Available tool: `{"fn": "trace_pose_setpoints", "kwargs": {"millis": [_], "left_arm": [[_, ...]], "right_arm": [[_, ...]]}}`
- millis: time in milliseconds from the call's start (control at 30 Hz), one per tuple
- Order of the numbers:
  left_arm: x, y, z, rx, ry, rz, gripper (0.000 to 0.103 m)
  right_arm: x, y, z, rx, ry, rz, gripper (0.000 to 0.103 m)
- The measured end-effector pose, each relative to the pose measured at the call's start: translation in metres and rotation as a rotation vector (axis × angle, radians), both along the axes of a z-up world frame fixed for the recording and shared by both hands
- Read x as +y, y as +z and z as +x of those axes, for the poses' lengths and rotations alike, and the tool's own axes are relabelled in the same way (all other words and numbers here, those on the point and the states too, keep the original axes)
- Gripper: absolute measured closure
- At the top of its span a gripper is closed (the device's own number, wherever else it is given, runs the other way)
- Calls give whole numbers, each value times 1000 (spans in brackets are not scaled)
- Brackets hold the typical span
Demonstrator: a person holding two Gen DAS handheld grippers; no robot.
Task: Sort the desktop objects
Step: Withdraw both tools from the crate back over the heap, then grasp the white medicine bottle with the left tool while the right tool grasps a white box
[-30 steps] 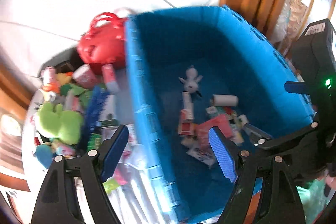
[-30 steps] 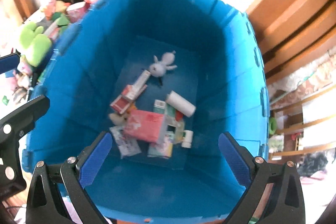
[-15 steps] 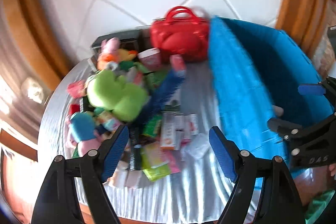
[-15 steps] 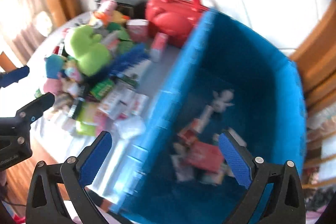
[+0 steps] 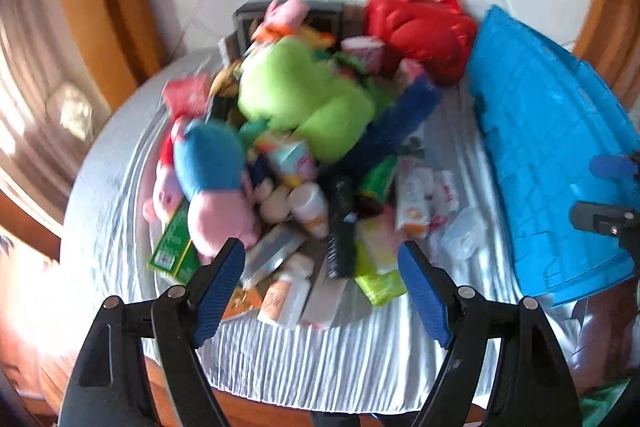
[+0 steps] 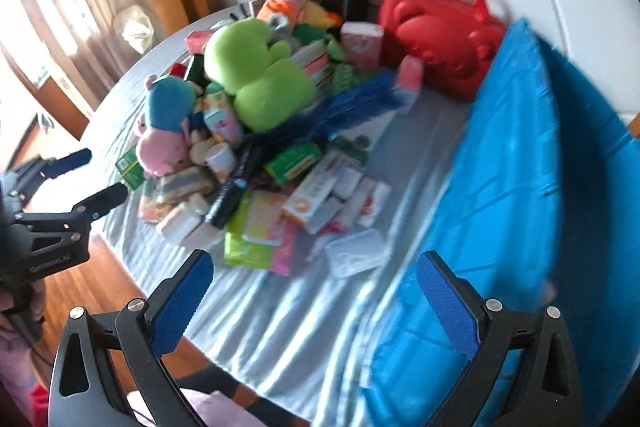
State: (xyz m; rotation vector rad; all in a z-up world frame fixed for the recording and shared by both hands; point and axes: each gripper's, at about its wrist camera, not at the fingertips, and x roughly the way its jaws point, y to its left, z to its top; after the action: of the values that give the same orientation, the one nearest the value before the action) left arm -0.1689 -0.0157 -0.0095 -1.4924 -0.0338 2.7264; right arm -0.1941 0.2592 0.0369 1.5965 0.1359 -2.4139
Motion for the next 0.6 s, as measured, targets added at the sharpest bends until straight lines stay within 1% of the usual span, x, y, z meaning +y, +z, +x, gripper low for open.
{"fn": "trace_pose_setpoints", "kwargs": {"millis": [133,167,233,300,433,533,600], "left_arm": [[-32,-42,3,-41,48,49,24],[-36,-52,4,-45,48,44,24],[-43,-73,6,-44,47,2,24],[-47,-96,6,-56,36,-21,24],[-49,-137,4,-116,20,-5,24],[-47,-159,-1,-143,6,-13,24],[-47,-170,-5,-156,-2,-11,24]], "right_arm": [[-15,-42,0,-37,-19,-9,0],[-16,-49,1,-43,-24,-13,0],[-18,-68,0,-61,-38,-25,0],[-19,-88,-1,-77,-63,-34,0],[-23,-131,-5,-125,-105,-37,0],[-21,-155,-5,-173,-128,-58,0],[-17,-167,-5,-197,-151,-54,0]]}}
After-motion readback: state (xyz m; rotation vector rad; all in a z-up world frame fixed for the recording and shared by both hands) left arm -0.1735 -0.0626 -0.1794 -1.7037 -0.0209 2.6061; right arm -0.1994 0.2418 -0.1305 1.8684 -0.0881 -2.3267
